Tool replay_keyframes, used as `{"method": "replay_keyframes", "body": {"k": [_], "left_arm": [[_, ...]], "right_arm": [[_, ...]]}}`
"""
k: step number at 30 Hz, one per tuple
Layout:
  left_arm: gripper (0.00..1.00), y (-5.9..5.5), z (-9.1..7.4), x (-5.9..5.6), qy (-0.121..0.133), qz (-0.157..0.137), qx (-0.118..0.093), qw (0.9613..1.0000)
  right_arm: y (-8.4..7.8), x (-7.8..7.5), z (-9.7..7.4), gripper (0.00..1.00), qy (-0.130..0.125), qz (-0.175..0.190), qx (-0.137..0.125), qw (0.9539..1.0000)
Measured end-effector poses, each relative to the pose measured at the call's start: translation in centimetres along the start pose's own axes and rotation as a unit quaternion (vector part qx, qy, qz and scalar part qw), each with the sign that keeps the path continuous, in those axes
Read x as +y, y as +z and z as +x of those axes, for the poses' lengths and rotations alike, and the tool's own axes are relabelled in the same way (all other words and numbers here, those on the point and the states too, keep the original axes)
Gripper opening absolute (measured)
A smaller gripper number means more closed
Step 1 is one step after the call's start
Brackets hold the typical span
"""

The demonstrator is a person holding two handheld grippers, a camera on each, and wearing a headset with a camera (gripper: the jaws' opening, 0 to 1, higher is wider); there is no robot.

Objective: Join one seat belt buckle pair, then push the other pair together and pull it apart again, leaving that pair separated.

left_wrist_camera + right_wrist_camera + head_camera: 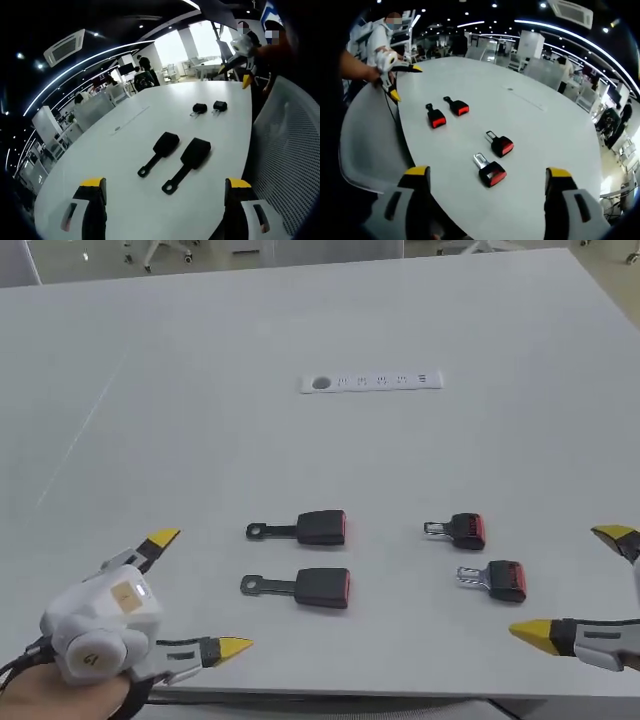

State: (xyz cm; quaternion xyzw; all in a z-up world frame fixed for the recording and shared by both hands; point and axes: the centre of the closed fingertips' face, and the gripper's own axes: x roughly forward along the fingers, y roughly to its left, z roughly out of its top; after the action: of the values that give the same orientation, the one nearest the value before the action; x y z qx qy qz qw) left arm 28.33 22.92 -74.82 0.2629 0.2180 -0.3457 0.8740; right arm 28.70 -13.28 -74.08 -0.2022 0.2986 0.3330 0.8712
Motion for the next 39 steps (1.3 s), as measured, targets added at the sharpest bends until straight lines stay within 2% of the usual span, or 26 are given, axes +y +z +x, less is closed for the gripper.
{"method": "replay_keyframes", "body": {"k": [9, 14, 19, 23, 28, 39], "left_arm": [[1.00, 0.0, 0.1, -0.4, -0.010, -0.014, 0.002, 0.9998], [1.00, -0.1, 0.2, -0.3, -0.009, -0.018, 0.004, 0.9998], [1.00, -0.2, 0.2, -0.5, -0.014, -0.025, 0.005, 0.9996], [1.00, -0.3, 0.3, -0.6, -0.015, -0.021, 0.008, 0.9996], [0.99, -0.5, 0.3, -0.7, -0.013, -0.007, 0.013, 0.9998], [0.99, -0.6, 0.4, -0.8, -0.016, -0.003, 0.020, 0.9997]], "right_arm": [[0.2, 0.5, 0.3, 0.98, 0.010, -0.003, 0.004, 0.9999], [0.2, 0.4, 0.3, 0.94, 0.010, -0.009, 0.007, 0.9999], [0.4, 0.1, 0.3, 0.95, 0.000, -0.019, 0.007, 0.9998], [0.6, 0.3, 0.5, 0.94, 0.005, -0.016, 0.005, 0.9998], [0.7, 0.6, 0.5, 0.93, 0.011, -0.031, 0.010, 0.9994], [1.1, 0.8, 1.0, 0.93, 0.019, -0.045, 0.009, 0.9988]]}}
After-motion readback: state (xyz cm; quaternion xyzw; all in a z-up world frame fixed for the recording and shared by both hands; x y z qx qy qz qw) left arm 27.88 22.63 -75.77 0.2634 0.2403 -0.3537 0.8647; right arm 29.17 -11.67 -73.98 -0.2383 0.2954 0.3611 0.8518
